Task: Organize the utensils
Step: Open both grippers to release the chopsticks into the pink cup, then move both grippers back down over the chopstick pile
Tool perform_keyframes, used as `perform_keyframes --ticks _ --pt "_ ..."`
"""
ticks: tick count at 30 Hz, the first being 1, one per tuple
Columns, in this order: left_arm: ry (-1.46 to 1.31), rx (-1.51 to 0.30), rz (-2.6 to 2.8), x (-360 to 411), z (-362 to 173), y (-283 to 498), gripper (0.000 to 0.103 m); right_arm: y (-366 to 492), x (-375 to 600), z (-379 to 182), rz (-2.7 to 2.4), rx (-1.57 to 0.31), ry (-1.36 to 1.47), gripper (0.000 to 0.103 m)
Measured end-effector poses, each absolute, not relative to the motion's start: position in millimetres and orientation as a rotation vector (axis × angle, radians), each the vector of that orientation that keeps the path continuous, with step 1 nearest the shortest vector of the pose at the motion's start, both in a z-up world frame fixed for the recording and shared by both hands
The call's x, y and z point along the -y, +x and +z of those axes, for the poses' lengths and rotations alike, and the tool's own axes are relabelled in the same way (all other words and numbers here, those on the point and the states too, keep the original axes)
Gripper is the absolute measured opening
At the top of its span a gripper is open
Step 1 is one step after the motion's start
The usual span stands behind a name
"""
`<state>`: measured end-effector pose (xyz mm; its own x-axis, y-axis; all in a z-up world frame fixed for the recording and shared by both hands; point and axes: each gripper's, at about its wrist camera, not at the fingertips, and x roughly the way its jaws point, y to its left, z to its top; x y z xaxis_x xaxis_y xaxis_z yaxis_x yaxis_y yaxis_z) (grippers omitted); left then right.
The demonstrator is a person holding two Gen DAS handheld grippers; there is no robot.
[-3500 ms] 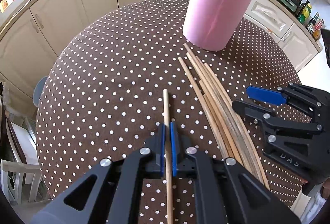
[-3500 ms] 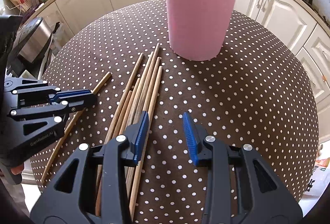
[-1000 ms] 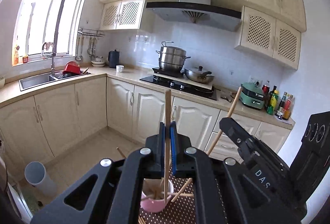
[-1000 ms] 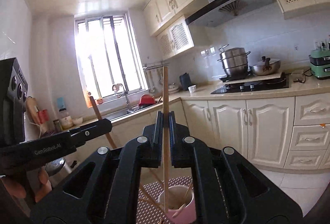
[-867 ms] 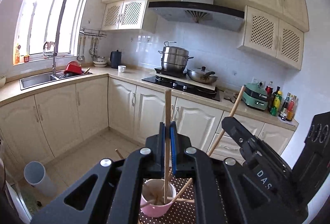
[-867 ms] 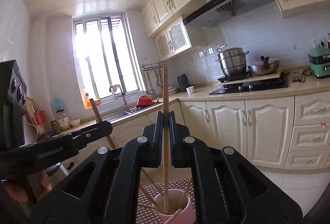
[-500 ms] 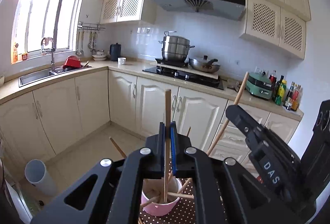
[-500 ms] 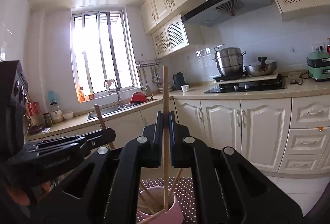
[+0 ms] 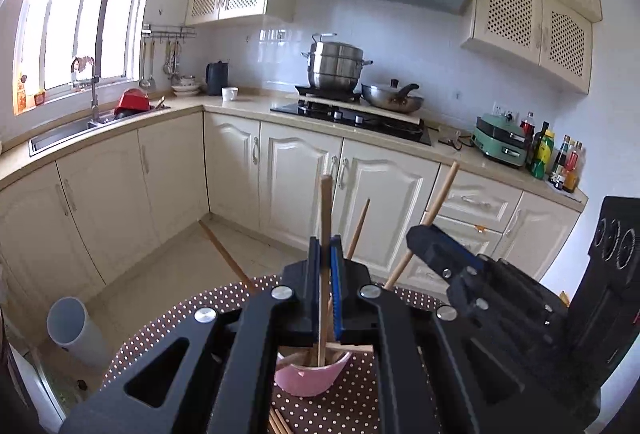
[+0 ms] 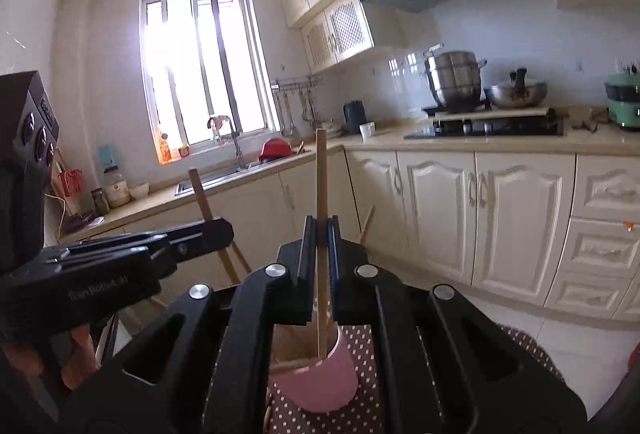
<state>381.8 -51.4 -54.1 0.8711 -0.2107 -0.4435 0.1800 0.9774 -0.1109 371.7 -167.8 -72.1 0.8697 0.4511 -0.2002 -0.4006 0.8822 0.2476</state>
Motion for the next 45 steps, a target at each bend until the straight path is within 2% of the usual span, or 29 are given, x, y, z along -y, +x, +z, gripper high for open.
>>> perform_keyframes --ticks 12,13,15,18,20,22,24,28,32,38,45 --pt "-0.049 -0.532 -0.229 52 -64 379 0.007 371 165 -76 0.467 -0.331 0.205 0.007" --pt "-0.054 -0.535 -0.233 52 -63 377 0.008 370 165 -74 0.467 -0.33 0.201 0.007" --pt "-0.066 -0.53 -0.246 50 -60 372 0.029 367 166 -70 0.458 -0.325 0.194 0.007" --pt "-0.072 -0.511 -0.246 48 -54 363 0.031 362 169 -64 0.447 -0.32 0.2 0.008" --pt "-0.073 -0.504 -0.252 49 -49 357 0.031 359 170 -61 0.437 -0.316 0.201 0.013" --pt "-0.068 -0.481 -0.26 50 -42 348 0.036 354 173 -56 0.438 -0.309 0.209 0.034" --pt "-0.062 -0.462 -0.255 50 -35 340 0.038 346 175 -52 0.432 -0.289 0.208 0.046" --pt "-0.067 -0.431 -0.25 46 -23 322 0.04 332 179 -42 0.43 -0.273 0.209 0.046" --pt "-0.062 -0.397 -0.224 40 -14 299 0.049 317 181 -34 0.425 -0.266 0.206 0.046" --pt "-0.051 -0.397 -0.194 24 -14 266 0.05 289 180 -33 0.426 -0.271 0.184 0.046" --pt "-0.057 -0.465 -0.155 -3 -39 237 0.05 255 175 -54 0.416 -0.324 0.137 0.047"
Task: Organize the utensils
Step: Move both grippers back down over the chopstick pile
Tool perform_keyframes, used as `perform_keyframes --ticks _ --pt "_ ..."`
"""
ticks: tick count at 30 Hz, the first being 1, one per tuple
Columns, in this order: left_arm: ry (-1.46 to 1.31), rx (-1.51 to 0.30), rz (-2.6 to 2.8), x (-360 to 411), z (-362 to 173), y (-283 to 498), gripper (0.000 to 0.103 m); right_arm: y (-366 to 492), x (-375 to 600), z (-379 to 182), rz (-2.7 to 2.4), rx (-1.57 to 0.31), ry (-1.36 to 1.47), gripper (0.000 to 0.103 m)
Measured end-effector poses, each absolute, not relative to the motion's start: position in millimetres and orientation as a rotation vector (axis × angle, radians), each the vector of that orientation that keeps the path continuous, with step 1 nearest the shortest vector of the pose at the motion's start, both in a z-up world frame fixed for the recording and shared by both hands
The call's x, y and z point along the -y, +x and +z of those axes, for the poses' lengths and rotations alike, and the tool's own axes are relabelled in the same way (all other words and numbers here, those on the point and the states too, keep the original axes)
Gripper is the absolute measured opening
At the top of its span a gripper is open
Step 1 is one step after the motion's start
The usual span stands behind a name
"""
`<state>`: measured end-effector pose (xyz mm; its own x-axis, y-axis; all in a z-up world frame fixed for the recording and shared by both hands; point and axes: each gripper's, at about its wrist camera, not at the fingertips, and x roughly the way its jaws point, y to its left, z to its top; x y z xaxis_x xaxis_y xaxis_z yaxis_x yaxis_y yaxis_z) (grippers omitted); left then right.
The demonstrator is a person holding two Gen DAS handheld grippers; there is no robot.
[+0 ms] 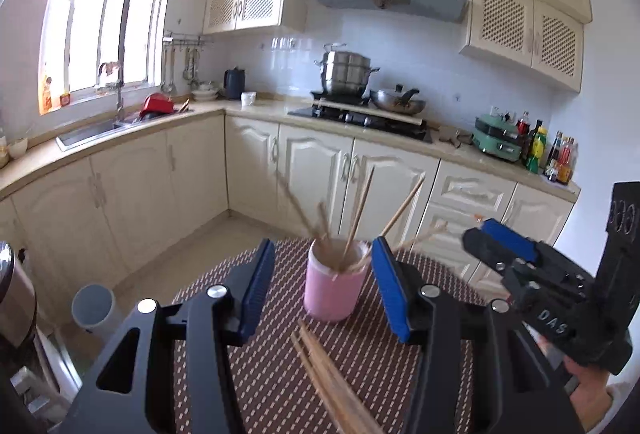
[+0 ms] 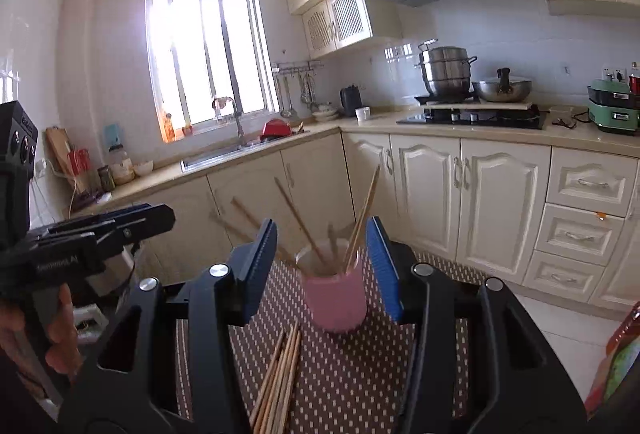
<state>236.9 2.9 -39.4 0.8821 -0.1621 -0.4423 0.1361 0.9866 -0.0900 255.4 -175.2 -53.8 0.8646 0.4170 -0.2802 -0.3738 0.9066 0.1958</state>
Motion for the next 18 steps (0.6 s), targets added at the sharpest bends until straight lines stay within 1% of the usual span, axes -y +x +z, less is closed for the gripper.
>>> perform_keyframes --ticks 3,5,13,18 --pt "-0.091 -0.539 -0.143 -17 -64 234 0.05 245 172 -70 0.414 -0.358 0.116 0.047" --pt "-0.105 -0.594 -0.137 -20 -82 238 0.05 240 169 -84 0.411 -0.387 0.102 0.049" --pt "-0.174 -0.909 -0.158 -21 -165 265 0.05 246 161 -142 0.388 -0.558 0.085 0.05" --pt "-0.167 -1.013 -0.168 -14 -197 277 0.05 258 161 -172 0.389 -0.67 0.115 0.05"
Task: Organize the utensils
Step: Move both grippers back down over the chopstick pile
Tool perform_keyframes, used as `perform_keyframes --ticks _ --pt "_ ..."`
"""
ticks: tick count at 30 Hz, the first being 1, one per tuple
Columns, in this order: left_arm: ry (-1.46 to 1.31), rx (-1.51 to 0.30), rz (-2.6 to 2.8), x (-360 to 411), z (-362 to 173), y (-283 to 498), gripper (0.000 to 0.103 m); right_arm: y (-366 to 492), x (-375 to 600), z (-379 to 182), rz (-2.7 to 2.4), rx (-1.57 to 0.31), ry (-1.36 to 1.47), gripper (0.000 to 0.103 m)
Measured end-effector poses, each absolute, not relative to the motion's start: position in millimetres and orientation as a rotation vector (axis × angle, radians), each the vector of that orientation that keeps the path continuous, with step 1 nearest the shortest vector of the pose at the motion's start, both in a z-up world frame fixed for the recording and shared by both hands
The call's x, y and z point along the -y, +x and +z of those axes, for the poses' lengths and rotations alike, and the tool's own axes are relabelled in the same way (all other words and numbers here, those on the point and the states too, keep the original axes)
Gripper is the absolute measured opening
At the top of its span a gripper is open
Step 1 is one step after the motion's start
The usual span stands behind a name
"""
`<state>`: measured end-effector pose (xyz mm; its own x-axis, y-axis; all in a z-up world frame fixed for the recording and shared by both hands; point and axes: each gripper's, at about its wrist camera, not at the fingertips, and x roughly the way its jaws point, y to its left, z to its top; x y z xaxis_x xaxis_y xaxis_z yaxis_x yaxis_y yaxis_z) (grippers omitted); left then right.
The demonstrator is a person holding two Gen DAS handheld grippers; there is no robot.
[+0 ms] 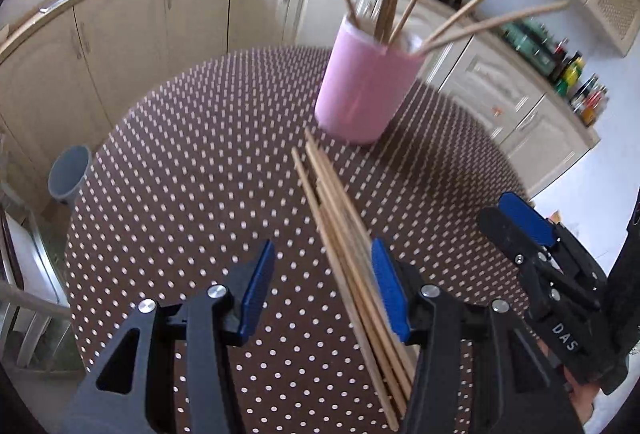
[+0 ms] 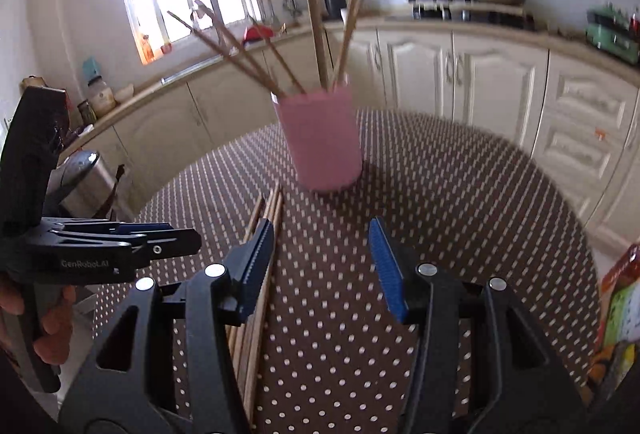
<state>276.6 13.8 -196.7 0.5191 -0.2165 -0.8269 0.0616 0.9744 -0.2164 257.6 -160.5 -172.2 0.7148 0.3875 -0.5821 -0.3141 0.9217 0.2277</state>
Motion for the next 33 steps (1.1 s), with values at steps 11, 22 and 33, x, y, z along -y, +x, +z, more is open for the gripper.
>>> perform_keyframes --ticks 11,22,33 --pt "-0.158 -1.109 -0.188 4 -240 299 0.035 267 159 -202 0.41 -0.76 0.139 0.052" --pt "-0.065 -1.111 -0.155 19 -243 312 0.03 274 169 -206 0.418 -0.786 0.171 0.055" --pt "-0.091 -1.14 -0.137 3 -244 347 0.03 282 160 -210 0.427 -0.831 0.129 0.055"
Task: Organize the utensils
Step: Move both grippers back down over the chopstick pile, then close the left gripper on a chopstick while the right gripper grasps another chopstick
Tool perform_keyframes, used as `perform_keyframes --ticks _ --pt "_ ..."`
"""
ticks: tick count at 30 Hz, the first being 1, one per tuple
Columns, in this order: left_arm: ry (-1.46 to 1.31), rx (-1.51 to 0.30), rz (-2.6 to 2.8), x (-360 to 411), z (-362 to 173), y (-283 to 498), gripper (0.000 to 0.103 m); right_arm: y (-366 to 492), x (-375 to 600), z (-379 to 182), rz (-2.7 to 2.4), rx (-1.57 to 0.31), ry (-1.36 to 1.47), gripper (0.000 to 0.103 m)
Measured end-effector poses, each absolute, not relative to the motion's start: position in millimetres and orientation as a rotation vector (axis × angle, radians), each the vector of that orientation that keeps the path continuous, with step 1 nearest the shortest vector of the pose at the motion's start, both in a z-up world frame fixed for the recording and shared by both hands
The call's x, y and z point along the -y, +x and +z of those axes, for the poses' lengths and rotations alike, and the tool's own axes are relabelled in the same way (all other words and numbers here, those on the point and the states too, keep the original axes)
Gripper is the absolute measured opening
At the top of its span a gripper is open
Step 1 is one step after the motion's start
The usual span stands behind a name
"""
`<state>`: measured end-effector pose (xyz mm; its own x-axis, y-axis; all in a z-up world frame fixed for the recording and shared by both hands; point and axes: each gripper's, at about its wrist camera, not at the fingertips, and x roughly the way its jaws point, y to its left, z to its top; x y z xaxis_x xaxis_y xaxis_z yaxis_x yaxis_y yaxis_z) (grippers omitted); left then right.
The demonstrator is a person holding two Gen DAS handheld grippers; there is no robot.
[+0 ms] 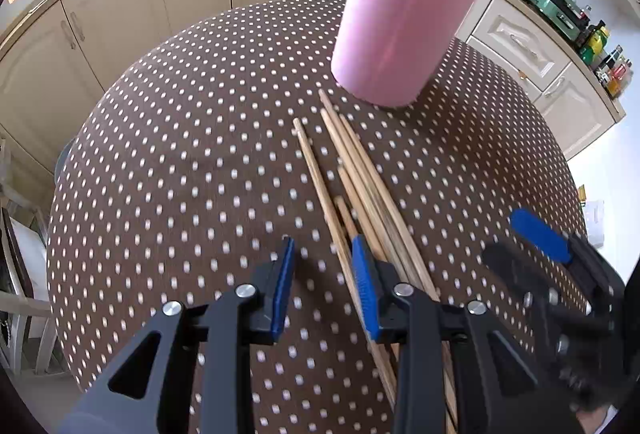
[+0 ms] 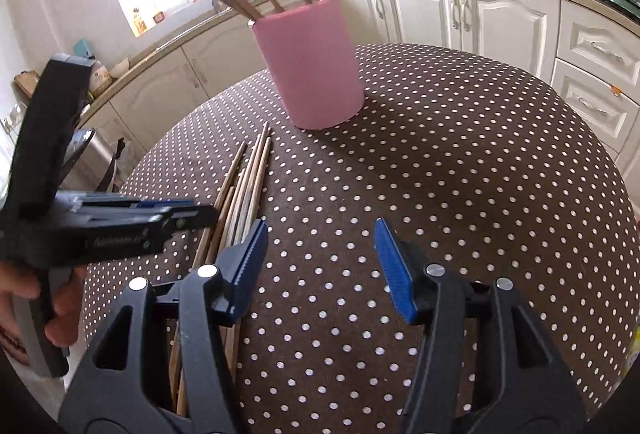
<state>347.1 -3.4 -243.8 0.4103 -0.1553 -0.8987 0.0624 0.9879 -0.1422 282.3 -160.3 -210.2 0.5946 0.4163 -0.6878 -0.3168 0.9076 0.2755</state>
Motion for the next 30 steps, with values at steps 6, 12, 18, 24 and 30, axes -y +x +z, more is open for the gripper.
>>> perform_keyframes --ticks 6,12,18,24,30 --pt "-0.148 -1.167 -0.162 -11 -244 374 0.025 294 131 -210 0.435 -0.888 0.019 0.055" --pt "-0.167 -1.151 -0.196 -26 -246 374 0.022 306 101 -211 0.455 -0.926 -0.06 0.036" --pt "-0.156 -1.144 -0.203 -33 -249 365 0.022 314 79 -217 0.432 -0.944 -0.141 0.034" --pt "-0.163 -1.139 -0.211 -29 -247 362 0.022 323 77 -207 0.458 -0.933 -0.095 0.034" --pt "-0.15 -1.111 -0.206 -27 -247 357 0.022 333 63 -210 0.458 -0.949 -0.15 0.034"
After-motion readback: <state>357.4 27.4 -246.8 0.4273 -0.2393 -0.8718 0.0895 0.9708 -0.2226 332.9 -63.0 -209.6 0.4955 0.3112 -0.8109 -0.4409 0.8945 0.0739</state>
